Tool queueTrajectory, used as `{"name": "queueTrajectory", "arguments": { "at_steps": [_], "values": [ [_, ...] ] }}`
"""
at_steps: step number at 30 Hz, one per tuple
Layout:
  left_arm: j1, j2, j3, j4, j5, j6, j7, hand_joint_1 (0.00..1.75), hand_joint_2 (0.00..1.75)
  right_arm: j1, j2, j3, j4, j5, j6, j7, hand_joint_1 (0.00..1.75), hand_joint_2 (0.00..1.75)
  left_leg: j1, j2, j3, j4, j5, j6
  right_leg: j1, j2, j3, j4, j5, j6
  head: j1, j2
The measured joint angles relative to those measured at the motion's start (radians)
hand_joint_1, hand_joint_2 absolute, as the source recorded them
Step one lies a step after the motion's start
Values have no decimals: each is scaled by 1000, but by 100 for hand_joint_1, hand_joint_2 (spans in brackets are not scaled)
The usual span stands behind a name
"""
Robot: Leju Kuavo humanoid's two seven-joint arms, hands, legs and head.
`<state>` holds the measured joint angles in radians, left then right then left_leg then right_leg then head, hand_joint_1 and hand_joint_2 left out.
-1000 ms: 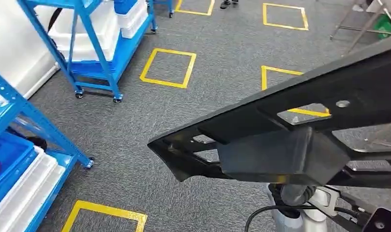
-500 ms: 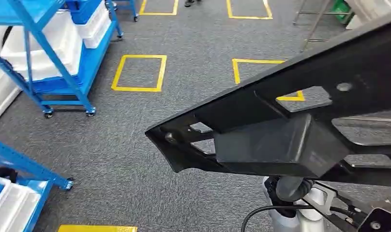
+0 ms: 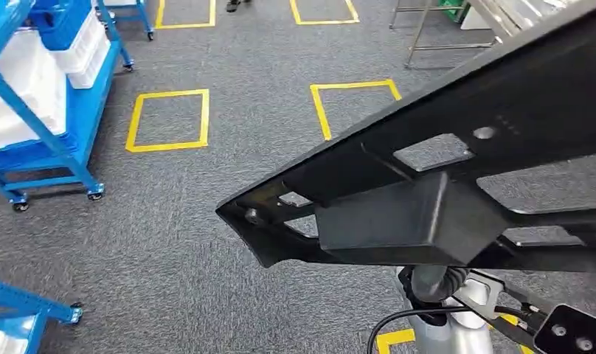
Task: Take the parts from the cabinet and place them on the table.
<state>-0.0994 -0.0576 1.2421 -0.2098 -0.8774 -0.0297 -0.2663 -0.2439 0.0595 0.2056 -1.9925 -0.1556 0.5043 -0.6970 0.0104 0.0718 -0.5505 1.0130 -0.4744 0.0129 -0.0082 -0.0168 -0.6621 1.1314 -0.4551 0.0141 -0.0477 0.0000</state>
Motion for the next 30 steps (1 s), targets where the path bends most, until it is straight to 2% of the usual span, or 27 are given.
{"name": "queueTrajectory", "arguments": {
  "at_steps": [1, 2, 4, 6, 7, 8, 9, 11, 12, 13, 14, 15, 16, 17, 19, 21, 22, 23, 24, 25, 26, 27, 28, 29, 30],
  "values": [
    [0, -2, 0, 0, 3, 3, 3, 0, 0, -5, -2, 5, 3, -3, -1, 2, 175, 175, -1, 10, 5, 0, -3, -3, 8, -40, 48, -86, 21, -10, 0, 0],
    [0, -3, 0, 0, 4, 5, 7, 0, 0, -16, -5, 11, 10, -10, -2, 6, 175, 175, -9, 18, 5, 2, -7, -11, 23, -70, 54, -104, 7, -20, 0, 0],
    [0, -4, 2, 0, 6, 7, 11, 0, 0, -29, -7, 23, 24, -17, -6, 13, 175, 175, -5, 37, 8, 0, -9, -18, 25, -41, 48, -105, 10, -26, 0, 0],
    [-6, -8, 6, 0, 8, 9, 11, 0, 0, -39, -13, 29, 40, -26, -10, 22, 175, 175, -9, 60, 20, -8, -12, -30, 23, -17, 53, -121, 16, -37, 0, 0],
    [-8, -8, 7, 0, 10, 11, 11, 0, 0, -47, -13, 34, 49, -30, -14, 28, 175, 175, 0, 25, 18, 4, -23, -33, 15, -9, 64, -131, 23, -41, 0, 0],
    [-7, -11, 8, 0, 10, 11, 10, 0, 0, -65, -14, 41, 64, -38, -20, 31, 175, 175, 1, -22, -4, 51, -54, -34, 12, 2, 65, -135, 25, -47, 0, 0],
    [-4, -11, 9, 0, 11, 10, 8, 0, 0, -83, -14, 51, 87, -51, -23, 37, 175, 175, 3, -47, -40, 129, -94, -36, 11, 14, 65, -135, 26, -52, 0, 0],
    [1, -11, 14, 0, 11, 9, 5, 0, 0, -94, -14, 59, 121, -61, -26, 48, 175, 175, 3, -63, -117, 274, -144, -40, 12, 43, 65, -134, 26, -53, 0, 0],
    [4, -11, 16, 0, 10, 7, 3, 0, 0, -101, -14, 63, 144, -66, -27, 56, 175, 175, 3, -63, -140, 305, -139, -41, 13, 56, 65, -133, 26, -52, 0, 0],
    [4, -11, 16, 0, 9, 5, 1, 0, 0, -120, -15, 68, 173, -69, -32, 62, 175, 175, 3, -63, -137, 281, -108, -42, 12, 72, 65, -131, 26, -52, 0, 0],
    [2, -12, 16, 0, 7, 3, 0, 0, 0, -140, -15, 71, 198, -72, -39, 70, 175, 175, 4, -65, -115, 220, -64, -42, 10, 87, 65, -127, 25, -50, 0, 0],
    [0, -11, 16, 0, 7, 3, 0, 0, 0, -156, -15, 73, 217, -77, -45, 76, 175, 175, 7, -73, -78, 131, -11, -43, 9, 100, 66, -122, 22, -46, 0, 0],
    [-1, -12, 16, 0, 7, 3, 0, 0, 0, -170, -14, 74, 232, -82, -52, 78, 175, 175, 12, -102, -43, 48, 28, -45, 7, 109, 64, -115, 18, -40, 0, 0],
    [-1, -12, 16, 0, 8, 3, 0, 0, 0, -185, -14, 75, 248, -85, -60, 82, 175, 175, 14, -145, -30, 16, 10, -45, 13, 118, 56, -104, 13, -32, 0, 0],
    [0, -13, 17, 0, 10, 5, 5, 0, 0, -201, -13, 77, 267, -86, -74, 96, 175, 175, 10, -127, -30, 16, 13, -32, 6, 137, 47, -103, 18, -22, 0, 0],
    [-3, -14, 18, 0, 14, 10, 12, 0, 0, -202, -13, 77, 277, -90, -84, 99, 175, 175, 8, -112, -29, 12, 17, -17, 4, 153, 44, -108, 21, -8, 0, 0],
    [-5, -18, 19, 0, 15, 15, 18, 0, 0, -203, -13, 77, 280, -90, -89, 100, 175, 175, 12, -97, -26, 6, 22, -9, 4, 125, 42, -96, 13, -6, 0, 0],
    [-6, -18, 19, 0, 16, 16, 20, 0, 0, -206, -13, 77, 281, -90, -92, 100, 175, 175, 11, -90, -25, 3, 21, -4, 9, 74, 26, -62, -12, -2, 0, 0],
    [-4, -18, 19, 0, 16, 18, 22, 0, 0, -208, -13, 78, 282, -90, -93, 100, 175, 175, 7, -78, -26, 3, 20, 1, 8, 46, -9, 7, -51, 2, 0, 0],
    [0, -18, 20, 0, 16, 20, 24, 0, 0, -206, -13, 79, 282, -90, -93, 99, 175, 175, 5, -66, -26, 3, 18, 4, 5, 33, -52, 93, -89, 5, 0, 0],
    [3, -18, 21, 0, 16, 21, 24, 0, 0, -202, -14, 79, 283, -90, -93, 100, 175, 175, 2, -52, -26, 4, 17, 5, 3, 28, -89, 165, -114, 7, 0, 0],
    [5, -18, 21, 0, 16, 21, 26, 0, 0, -198, -14, 79, 285, -90, -93, 100, 175, 175, 0, -38, -26, 4, 15, 6, 2, 25, -113, 209, -120, 7, 0, 0],
    [5, -18, 21, 0, 16, 21, 26, 0, 0, -195, -14, 80, 285, -90, -93, 100, 175, 175, -1, -27, -24, 4, 13, 6, 2, 24, -108, 195, -100, 6, 0, 0],
    [3, -18, 21, 0, 16, 20, 26, 0, 0, -194, -14, 81, 286, -90, -93, 100, 175, 175, -2, -15, -22, 4, 11, 6, 3, 21, -80, 137, -63, 2, 0, 0],
    [2, -19, 21, 0, 14, 18, 26, 0, 0, -194, -14, 82, 286, -90, -93, 100, 175, 175, -3, -5, -17, 4, 8, 4, 6, 11, -33, 50, -21, -4, 0, 0]
  ]
}}
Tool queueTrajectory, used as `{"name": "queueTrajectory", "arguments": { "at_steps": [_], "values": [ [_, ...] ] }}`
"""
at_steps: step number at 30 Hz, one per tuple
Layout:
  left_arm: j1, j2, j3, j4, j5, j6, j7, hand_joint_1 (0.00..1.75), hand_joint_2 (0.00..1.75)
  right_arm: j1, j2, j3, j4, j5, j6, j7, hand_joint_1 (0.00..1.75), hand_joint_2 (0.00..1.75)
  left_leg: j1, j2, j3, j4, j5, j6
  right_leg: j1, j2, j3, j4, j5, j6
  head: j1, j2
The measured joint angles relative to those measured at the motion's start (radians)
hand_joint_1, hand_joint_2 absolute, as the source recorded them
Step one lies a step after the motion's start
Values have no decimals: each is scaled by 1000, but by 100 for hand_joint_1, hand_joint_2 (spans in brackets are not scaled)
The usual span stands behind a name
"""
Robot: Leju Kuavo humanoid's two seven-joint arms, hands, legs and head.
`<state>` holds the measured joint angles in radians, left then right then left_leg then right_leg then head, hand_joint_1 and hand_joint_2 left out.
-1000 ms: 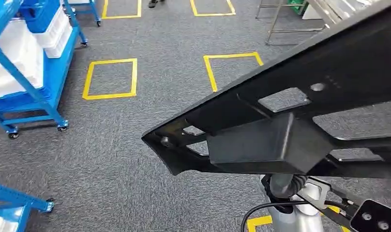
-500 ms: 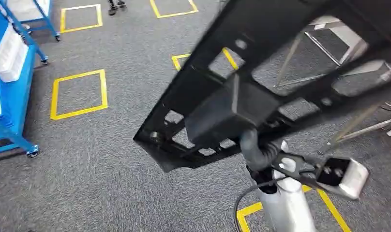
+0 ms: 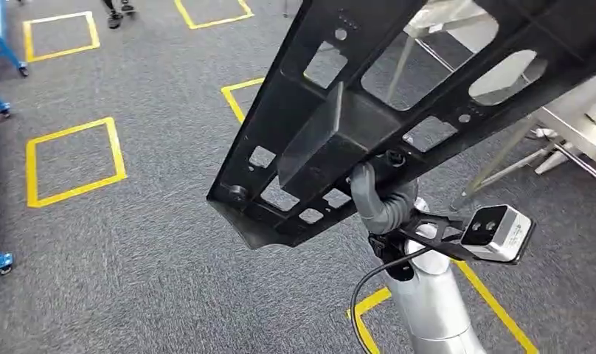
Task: Take the parts from the cabinet and place them on the table.
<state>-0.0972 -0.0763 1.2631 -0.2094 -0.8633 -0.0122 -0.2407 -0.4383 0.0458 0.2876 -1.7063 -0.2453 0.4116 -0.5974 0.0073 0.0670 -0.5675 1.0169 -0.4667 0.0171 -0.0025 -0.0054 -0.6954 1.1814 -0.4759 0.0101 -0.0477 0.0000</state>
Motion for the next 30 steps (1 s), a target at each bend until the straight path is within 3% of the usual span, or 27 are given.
{"name": "queueTrajectory", "arguments": {
  "at_steps": [1, 2, 6, 7, 8, 9, 11, 12, 13, 14, 15, 16, 17, 18, 21, 22, 23, 24, 25, 26, 27, 28, 29, 30],
  "values": [
    [-1, -1, 0, 0, -1, -3, -1, 0, 0, -1, 0, 2, 0, 2, 0, 0, 175, 175, -1, 10, 6, -1, -4, -2, 6, -25, 52, -94, 38, -9, 0, 0],
    [-1, -3, 0, 0, -1, -5, -2, 0, 0, -2, 0, 3, 0, 5, 0, 0, 175, 175, -2, 18, 11, -1, -8, -6, 21, -82, 83, -153, 31, -20, 0, 0],
    [-4, -4, 0, 0, -1, -19, -8, 0, 0, -1, -2, 9, 2, 9, -2, -2, 175, 175, -5, 60, 22, -6, -15, -25, 29, -36, 80, -164, 35, -33, 0, 0],
    [-7, -3, 0, 0, -1, -23, -10, 0, 0, 2, -2, 9, 0, 9, -2, -5, 175, 175, -5, 53, 21, -3, -25, -33, 13, -23, 93, -179, 43, -40, 0, 0],
    [-9, -3, 0, 0, -1, -26, -14, 0, 0, 0, -3, 9, -1, 8, -2, -8, 175, 175, -1, -3, 15, 25, -43, -35, 13, -13, 97, -185, 44, -44, 0, 0],
    [-8, -4, 0, 0, -1, -29, -18, 0, 0, 0, -3, 10, -2, 9, -3, -11, 175, 175, 1, -36, -15, 91, -80, -36, 12, -4, 98, -184, 45, -48, 0, 0],
    [0, 0, 0, 0, 3, -28, -23, 0, 0, 9, -5, 9, -2, 13, -3, -13, 175, 175, 3, -57, -92, 243, -142, -42, 12, 24, 98, -184, 44, -51, 0, 0],
    [4, 3, 2, 0, 5, -23, -24, 0, 0, 15, -6, 9, -2, 13, -3, -14, 175, 175, 4, -57, -122, 294, -152, -45, 12, 39, 98, -183, 43, -50, 0, 0],
    [5, 8, 4, 0, 9, -16, -24, 0, 0, 21, -8, 8, -2, 13, -4, -17, 175, 175, 6, -57, -131, 298, -135, -47, 11, 55, 99, -182, 43, -49, 0, 0],
    [4, 13, 6, 0, 13, -9, -23, 0, 0, 25, -10, 8, -2, 13, -5, -18, 175, 175, 7, -58, -118, 259, -100, -49, 9, 70, 100, -179, 42, -47, 0, 0],
    [4, 19, 8, 0, 15, 1, -22, 0, 0, 27, -13, 6, -2, 13, -7, -19, 175, 175, 11, -62, -86, 182, -49, -51, 6, 84, 101, -174, 38, -43, 0, 0],
    [3, 26, 13, 0, 17, 10, -20, 0, 0, 29, -16, 3, -5, 13, -10, -21, 175, 175, 16, -81, -47, 91, 1, -55, 3, 99, 101, -166, 33, -37, 0, 0],
    [5, 32, 17, 0, 22, 17, -17, 0, 0, 29, -19, 0, -7, 13, -13, -22, 175, 175, 26, -140, -23, 33, 10, -58, 1, 110, 95, -157, 28, -30, 0, 0],
    [6, 37, 21, 0, 23, 23, -15, 0, 0, 29, -22, -3, -7, 13, -15, -25, 175, 175, 28, -173, -13, 10, -4, -55, 4, 124, 81, -143, 25, -24, 0, 0],
    [5, 51, 27, 0, 24, 33, -3, 0, 0, 50, -34, -18, -10, 13, -18, -34, 175, 175, 19, -142, -17, 18, -4, -33, -4, 158, 73, -153, 35, -3, 0, 0],
    [3, 53, 28, 0, 24, 33, -2, 0, 0, 54, -41, -26, -10, 13, -18, -37, 175, 175, 26, -126, -13, 8, 2, -24, -4, 162, 71, -151, 33, 2, 0, 0],
    [1, 57, 28, 0, 23, 32, -2, 0, 0, 56, -46, -31, -11, 12, -18, -41, 175, 175, 24, -112, -10, 5, 4, -17, 1, 100, 64, -130, 19, 5, 0, 0],
    [2, 58, 28, 0, 23, 31, -2, 0, 0, 56, -49, -34, -13, 12, -17, -42, 175, 175, 21, -100, -8, 4, 2, -10, 2, 55, 39, -79, -12, 9, 0, 0],
    [6, 58, 28, 0, 22, 29, -2, 0, 0, 57, -49, -36, -16, 12, -15, -46, 175, 175, 17, -84, -8, 4, 0, -7, -1, 30, -1, -1, -50, 13, 0, 0],
    [9, 58, 28, 0, 20, 26, -1, 0, 0, 62, -50, -37, -16, 12, -15, -49, 175, 175, 14, -67, -7, 4, -2, -4, -3, 19, -44, 81, -83, 15, 0, 0],
    [9, 58, 28, 0, 20, 22, -1, 0, 0, 68, -51, -39, -16, 12, -15, -50, 175, 175, 13, -54, -8, 4, -3, -3, -4, 15, -74, 136, -99, 16, 0, 0],
    [8, 58, 28, 0, 19, 19, -1, 0, 0, 75, -54, -40, -16, 13, -15, -50, 175, 175, 12, -40, -7, 4, -5, -4, -5, 13, -90, 162, -96, 17, 0, 0],
    [7, 58, 28, 0, 14, 16, -1, 0, 0, 79, -55, -40, -16, 13, -14, -50, 175, 175, 12, -27, -4, 4, -7, -5, -5, 10, -78, 134, -69, 16, 0, 0],
    [6, 58, 28, 0, 13, 11, -2, 0, 0, 80, -56, -40, -19, 13, -13, -50, 175, 175, 11, -15, 0, 4, -10, -7, -4, 6, -41, 63, -26, 13, 0, 0]
  ]
}}
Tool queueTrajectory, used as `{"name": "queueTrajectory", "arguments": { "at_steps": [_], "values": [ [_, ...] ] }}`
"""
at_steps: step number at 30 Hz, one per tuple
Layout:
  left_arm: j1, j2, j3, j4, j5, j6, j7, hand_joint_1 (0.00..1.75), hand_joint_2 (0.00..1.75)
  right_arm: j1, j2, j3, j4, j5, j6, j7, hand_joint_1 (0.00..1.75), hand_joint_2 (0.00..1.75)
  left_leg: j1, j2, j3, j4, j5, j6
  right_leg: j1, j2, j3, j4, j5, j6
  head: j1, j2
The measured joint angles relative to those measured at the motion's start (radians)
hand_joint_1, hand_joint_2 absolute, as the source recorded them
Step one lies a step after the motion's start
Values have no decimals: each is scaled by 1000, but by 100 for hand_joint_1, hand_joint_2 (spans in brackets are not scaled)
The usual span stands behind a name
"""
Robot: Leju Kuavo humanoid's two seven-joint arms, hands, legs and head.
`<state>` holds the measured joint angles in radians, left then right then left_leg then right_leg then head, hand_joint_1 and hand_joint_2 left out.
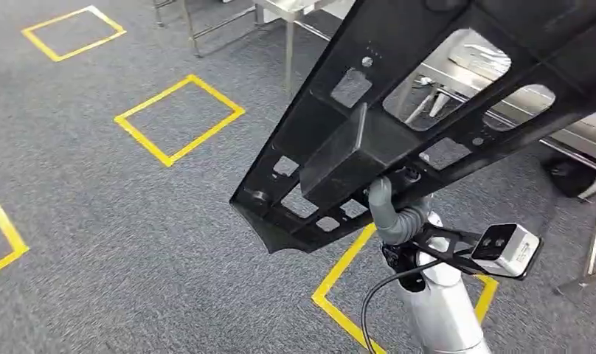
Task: Take the parts from the cabinet and place them on the table.
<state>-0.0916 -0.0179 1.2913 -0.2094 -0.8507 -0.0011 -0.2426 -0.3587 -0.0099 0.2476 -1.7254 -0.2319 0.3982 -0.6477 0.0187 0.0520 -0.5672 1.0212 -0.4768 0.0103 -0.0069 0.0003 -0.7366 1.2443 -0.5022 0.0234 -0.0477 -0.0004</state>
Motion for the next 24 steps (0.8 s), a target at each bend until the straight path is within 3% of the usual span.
{"name": "queueTrajectory", "arguments": {
  "at_steps": [1, 2, 3, 7, 8, 9, 10, 12, 13, 14, 15, 16, 17, 18, 20, 22, 23, 24],
  "values": [
    [-2, 0, 0, 0, -2, -3, -1, 0, 0, 0, 0, 0, -6, 0, 3, 0, 175, 175, 0, 11, 6, 0, -4, -2, 2, -13, 50, -93, 43, -6, 0, 0],
    [-3, -2, -1, 0, -3, -5, -2, 0, 0, -1, 0, 0, -13, 0, 6, 0, 175, 175, -1, 19, 13, 0, -8, -5, 8, -45, 100, -182, 76, -15, 0, 0],
    [-3, -3, -1, 0, -4, -6, -4, 0, 0, -3, 0, 0, -19, 0, 10, 0, 175, 175, -6, 28, 15, 0, -13, -12, 23, -76, 114, -211, 57, -22, 0, 0],
    [-11, -7, -1, 0, -2, -1, -5, 0, 0, -2, 0, 0, -40, -2, 17, 6, 175, 175, -10, 67, 34, -10, -21, -32, 23, -28, 114, -225, 63, -41, 0, 0],
    [-14, -7, -1, 0, -1, 0, -5, 0, 0, -1, 0, 0, -47, -2, 17, 8, 175, 175, -3, 35, 32, -2, -29, -38, 12, -21, 125, -234, 68, -45, 0, 0],
    [-15, -8, -1, 0, 0, 1, -5, 0, 0, -7, 1, 0, -51, -3, 16, 8, 175, 175, -3, -13, 16, 38, -55, -38, 10, -13, 129, -238, 68, -51, 0, 0],
    [-13, -8, -1, 0, 1, 2, -3, 0, 0, -9, 4, 1, -53, -3, 16, 11, 175, 175, -1, -32, -16, 107, -92, -39, 10, -5, 130, -238, 69, -57, 0, 0],
    [-6, -8, -1, 0, 1, 4, -1, 0, 0, -6, 8, 2, -55, -3, 15, 20, 175, 175, -1, -43, -104, 270, -153, -44, 12, 23, 130, -238, 68, -59, 0, 0],
    [-3, -8, 0, 0, 0, 5, 0, 0, 0, -5, 8, 4, -55, -4, 15, 25, 175, 175, -1, -43, -131, 308, -152, -44, 12, 36, 131, -237, 67, -59, 0, 0],
    [-2, -9, 0, 0, -1, 5, 1, 0, 0, -4, 8, 5, -55, -6, 15, 28, 175, 175, -1, -44, -134, 295, -125, -44, 12, 51, 132, -235, 67, -58, 0, 0],
    [-3, -10, 0, 0, -2, 5, 1, 0, 0, -5, 8, 6, -55, -6, 15, 30, 175, 175, -1, -45, -117, 242, -81, -43, 11, 64, 134, -233, 65, -56, 0, 0],
    [-3, -10, 0, 0, -3, 7, 2, 0, 0, -5, 8, 7, -56, -7, 15, 32, 175, 175, 0, -52, -82, 153, -25, -41, 11, 77, 137, -230, 62, -54, 0, 0],
    [-3, -10, -1, 0, -3, 8, 2, 0, 0, -5, 8, 8, -58, -7, 15, 32, 175, 175, 3, -80, -45, 61, 23, -39, 9, 88, 138, -225, 58, -50, 0, 0],
    [-3, -10, -1, 0, -3, 8, 2, 0, 0, -6, 8, 8, -60, -7, 15, 32, 175, 175, 5, -131, -27, 20, 18, -34, 11, 98, 135, -219, 54, -45, 0, 0],
    [-2, -10, -1, 0, -4, 9, 3, 0, 0, -7, 9, 9, -63, -7, 15, 35, 175, 175, 1, -122, -21, 5, 16, -29, 6, 119, 125, -216, 56, -34, 0, 0],
    [-7, -10, -1, 0, -6, 10, 3, 0, 0, -6, 9, 10, -65, -7, 15, 35, 175, 175, 1, -102, -17, 1, 18, -15, 5, 142, 123, -223, 61, -18, 0, 0],
    [-10, -13, -1, 0, -7, 10, 3, 0, 0, -5, 8, 10, -69, -7, 15, 35, 175, 175, 10, -86, -13, -11, 25, -5, 3, 135, 123, -216, 55, -15, 0, 0],
    [-12, -13, -1, 0, -7, 10, 3, 0, 0, -8, 8, 10, -72, -7, 15, 34, 175, 175, 8, -78, -8, -17, 25, 1, 11, 79, 111, -189, 35, -12, 0, 0]
  ]
}}
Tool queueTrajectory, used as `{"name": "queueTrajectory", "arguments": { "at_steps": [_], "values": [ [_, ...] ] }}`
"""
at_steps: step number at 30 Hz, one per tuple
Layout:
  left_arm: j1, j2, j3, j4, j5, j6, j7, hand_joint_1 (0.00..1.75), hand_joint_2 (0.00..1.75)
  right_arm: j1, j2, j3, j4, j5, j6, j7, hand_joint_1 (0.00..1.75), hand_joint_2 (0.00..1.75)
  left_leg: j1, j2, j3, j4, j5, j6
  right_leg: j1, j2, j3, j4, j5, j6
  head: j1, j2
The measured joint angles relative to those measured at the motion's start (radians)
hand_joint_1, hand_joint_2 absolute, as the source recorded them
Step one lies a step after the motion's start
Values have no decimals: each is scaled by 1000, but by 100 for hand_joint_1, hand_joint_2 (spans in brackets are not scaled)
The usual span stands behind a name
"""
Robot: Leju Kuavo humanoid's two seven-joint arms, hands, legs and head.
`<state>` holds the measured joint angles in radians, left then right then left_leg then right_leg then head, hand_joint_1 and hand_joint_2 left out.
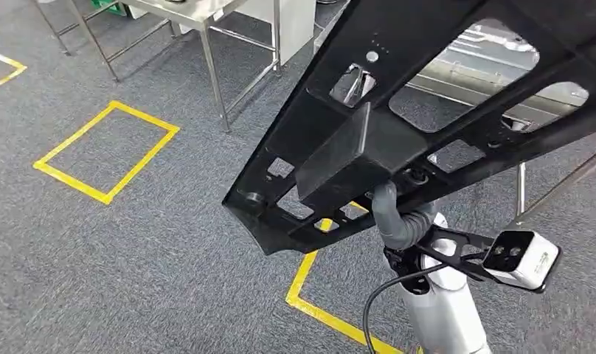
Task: Take the parts from the cabinet and place them on the table.
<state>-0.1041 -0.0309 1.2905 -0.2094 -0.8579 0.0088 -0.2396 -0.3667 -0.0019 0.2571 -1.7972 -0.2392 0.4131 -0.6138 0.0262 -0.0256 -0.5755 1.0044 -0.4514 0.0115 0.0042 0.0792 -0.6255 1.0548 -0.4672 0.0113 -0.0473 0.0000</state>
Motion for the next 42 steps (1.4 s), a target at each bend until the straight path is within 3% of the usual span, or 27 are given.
{"name": "queueTrajectory", "arguments": {
  "at_steps": [1, 3, 5, 7, 8, 9, 10, 13, 14, 15, 16, 19, 20, 21, 23, 24, 25, 28, 29, 31, 33, 35, 36, 38, 39, 40, 42],
  "values": [
    [1, 0, 0, 0, 0, 0, 0, 0, 0, -4, 0, 1, 0, 0, 0, 0, 175, 175, -2, 12, 1, -1, 0, 5, -2, -35, -30, 57, -34, 3, -1, 0],
    [6, 0, 0, 0, 1, -2, -2, 0, 0, -1, 0, 2, 0, 0, 0, 0, 175, 175, -5, 38, 2, 0, -3, 7, -9, -65, -112, 219, -102, 10, 0, 0],
    [7, 0, 0, 0, 8, -9, -8, 0, 0, 1, -1, 2, 2, 0, 0, 2, 175, 175, -5, 64, 2, 0, -7, 4, -15, -72, -139, 264, -97, 15, 0, 0],
    [5, -2, 0, 0, 10, -15, -10, 0, 0, 0, -1, 3, 2, -1, 0, 2, 175, 175, -5, 85, 9, 0, -12, 0, -18, -86, -78, 143, -23, 15, 0, 0],
    [4, -3, 0, 0, 13, -19, -11, 0, 0, 0, -1, 3, 2, -2, 0, 2, 175, 175, -5, 95, 15, 0, -16, -4, -16, -109, -21, 39, 21, 11, 0, 0],
    [5, -4, 0, 0, 16, -21, -13, 0, 0, -2, -1, 3, 2, -3, 0, 2, 175, 175, -7, 104, 21, 0, -19, -9, -9, -163, 16, -33, 28, 5, 0, 0],
    [5, -5, 0, 0, 16, -21, -15, 0, 0, -4, -1, 5, 2, -3, 0, 2, 175, 175, -14, 112, 21, 3, -25, -17, 1, -156, 17, -39, 26, -1, 0, 0],
    [3, -5, 1, 0, 18, -23, -16, 0, 0, -1, -2, 5, 2, -9, -1, 0, 175, 175, -14, 144, 33, -4, -30, -32, 4, -120, 12, -37, 24, -14, 0, 0],
    [-1, -6, 1, 0, 18, -23, -16, 0, 0, -1, -3, 5, 1, -10, -1, -1, 175, 175, -11, 141, 34, 0, -37, -41, -8, -105, 20, -47, 30, -24, 0, 0],
    [-4, -6, 1, 0, 18, -23, -18, 0, 0, -3, -3, 5, 1, -11, -1, -2, 175, 175, -7, 90, 30, 22, -53, -45, -9, -97, 23, -51, 31, -27, 0, 0],
    [-4, -6, 0, 0, 18, -23, -19, 0, 0, -5, -3, 5, 2, -11, -1, -3, 175, 175, -6, 60, 5, 77, -87, -45, -9, -90, 23, -50, 30, -33, -1, 0],
    [8, -6, 1, 0, 19, -20, -19, 0, 0, 2, -3, 6, 4, -12, -1, -3, 175, 175, -6, 34, -111, 302, -176, -49, -6, -52, 24, -49, 28, -41, -1, 0],
    [10, -6, 2, 0, 19, -20, -19, 0, 0, 5, -3, 6, 5, -11, -1, -3, 175, 175, -5, 34, -131, 326, -168, -50, -5, -36, 25, -48, 27, -41, -1, 0],
    [9, -6, 2, 0, 19, -21, -19, 0, 0, 7, -3, 6, 7, -11, -1, -3, 175, 175, -5, 33, -124, 295, -135, -49, -5, -22, 27, -47, 26, -40, -1, 0],
    [7, -6, 2, 0, 20, -21, -19, 0, 0, 6, -3, 6, 7, -11, -1, -3, 175, 175, -3, 14, -60, 134, -30, -45, -7, 5, 32, -41, 20, -35, -1, 0],
    [8, -6, 2, 0, 21, -21, -19, 0, 0, 6, -3, 6, 7, -11, -1, -3, 175, 175, -2, -35, -28, 49, 9, -41, -9, 16, 31, -35, 16, -31, -1, 0],
    [8, -5, 2, 0, 21, -21, -19, 0, 0, 5, -4, 6, 8, -11, -1, -3, 175, 175, 2, -76, -18, 26, -9, -36, -4, 27, 24, -28, 12, -25, -1, 0],
    [10, -5, 2, 0, 23, -21, -19, 0, 0, 9, -5, 7, 9, -11, -1, -3, 175, 175, -7, -45, -13, 22, -11, -22, -18, 64, 14, -34, 21, -3, -1, 0],
    [7, -7, 3, 0, 24, -21, -19, 0, 0, 8, -6, 7, 9, -11, -1, -3, 175, 175, 2, -33, -8, 11, -6, -15, -10, 75, 13, -36, 21, 5, -1, 0],
    [2, -7, 3, 0, 27, -24, -20, 0, 0, 5, -8, 7, 9, -11, -1, -5, 175, 175, 2, -6, 3, -1, -3, -2, -7, -28, -9, 19, -16, 10, 0, 0],
    [6, -7, 4, 0, 30, -29, -20, 0, 0, 5, -8, 8, 10, -11, -2, -6, 175, 175, -2, 22, 5, 0, -7, 3, -13, -65, -89, 172, -87, 16, -1, 0],
    [8, -7, 9, 0, 33, -34, -19, 0, 0, 10, -9, 8, 13, -11, -3, -7, 175, 175, -2, 49, 6, 1, -11, 3, -17, -71, -146, 272, -106, 20, 0, 0],
    [7, -7, 11, 0, 33, -35, -19, 0, 0, 11, -9, 8, 15, -11, -3, -7, 175, 175, -2, 62, 8, 1, -14, 2, -19, -74, -139, 252, -82, 22, 0, 0],
    [4, -8, 12, 0, 33, -42, -19, 0, 0, 10, -9, 8, 16, -9, -4, -7, 175, 175, -2, 84, 19, 1, -22, -4, -20, -93, -57, 95, 7, 19, 0, 0],
    [3, -8, 14, 0, 33, -43, -19, 0, 0, 8, -9, 8, 17, -9, -4, -7, 175, 175, -3, 92, 26, 2, -27, -9, -17, -127, -6, 1, 45, 15, 0, 0],
    [2, -8, 16, 0, 36, -45, -19, 0, 0, 5, -9, 8, 18, -9, -3, -8, 175, 175, -10, 100, 29, 3, -32, -16, -2, -170, 10, -32, 27, 5, 0, 0],
    [0, -8, 17, 0, 37, -47, -19, 0, 0, 3, -9, 9, 19, -9, -3, -8, 175, 175, -13, 117, 34, 3, -38, -27, -1, -141, 5, -34, 31, -4, -1, 0]
  ]
}}
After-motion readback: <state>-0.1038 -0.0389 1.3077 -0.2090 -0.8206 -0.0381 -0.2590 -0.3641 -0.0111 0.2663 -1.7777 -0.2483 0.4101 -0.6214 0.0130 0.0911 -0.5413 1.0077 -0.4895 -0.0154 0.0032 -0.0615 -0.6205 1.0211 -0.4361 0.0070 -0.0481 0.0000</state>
